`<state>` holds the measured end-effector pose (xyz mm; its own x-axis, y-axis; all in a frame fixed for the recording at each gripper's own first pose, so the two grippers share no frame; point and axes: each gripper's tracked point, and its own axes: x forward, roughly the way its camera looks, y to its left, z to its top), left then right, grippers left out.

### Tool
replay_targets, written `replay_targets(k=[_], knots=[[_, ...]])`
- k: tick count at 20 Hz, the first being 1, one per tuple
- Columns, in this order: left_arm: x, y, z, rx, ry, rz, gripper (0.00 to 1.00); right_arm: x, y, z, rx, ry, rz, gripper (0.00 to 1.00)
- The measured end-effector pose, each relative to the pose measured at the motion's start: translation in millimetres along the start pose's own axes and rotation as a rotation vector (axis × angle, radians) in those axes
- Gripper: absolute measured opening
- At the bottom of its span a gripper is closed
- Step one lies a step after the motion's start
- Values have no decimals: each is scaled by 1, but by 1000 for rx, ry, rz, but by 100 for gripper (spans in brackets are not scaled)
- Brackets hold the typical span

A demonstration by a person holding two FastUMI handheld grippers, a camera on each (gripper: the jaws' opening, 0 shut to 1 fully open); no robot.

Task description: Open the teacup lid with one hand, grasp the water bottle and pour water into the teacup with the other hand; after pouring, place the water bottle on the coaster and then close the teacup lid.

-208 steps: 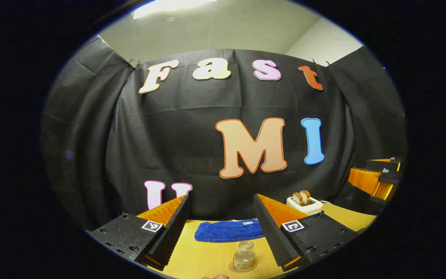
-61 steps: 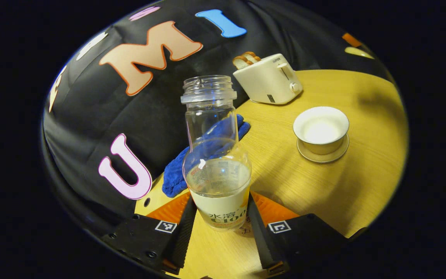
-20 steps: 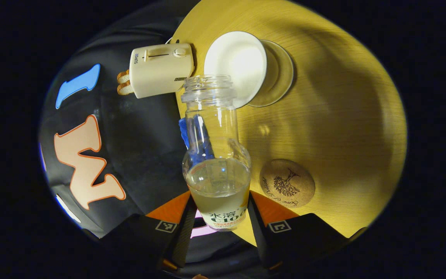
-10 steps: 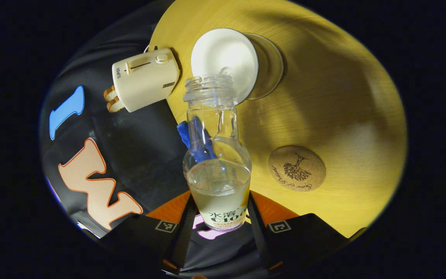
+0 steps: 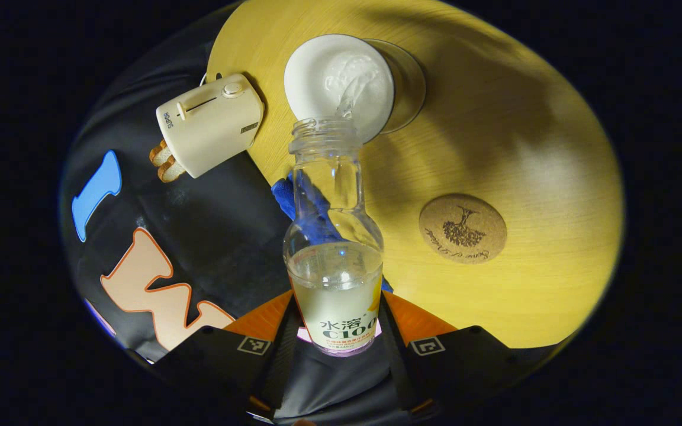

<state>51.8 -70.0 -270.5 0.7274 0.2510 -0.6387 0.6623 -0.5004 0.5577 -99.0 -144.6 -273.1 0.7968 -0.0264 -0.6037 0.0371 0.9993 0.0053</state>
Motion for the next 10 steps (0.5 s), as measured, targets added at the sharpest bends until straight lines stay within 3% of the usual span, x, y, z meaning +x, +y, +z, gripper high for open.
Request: replay_targets(k=[10], knots=[[-13, 24, -21, 99, 50, 21, 70, 3, 15, 2, -8, -12, 31, 23]])
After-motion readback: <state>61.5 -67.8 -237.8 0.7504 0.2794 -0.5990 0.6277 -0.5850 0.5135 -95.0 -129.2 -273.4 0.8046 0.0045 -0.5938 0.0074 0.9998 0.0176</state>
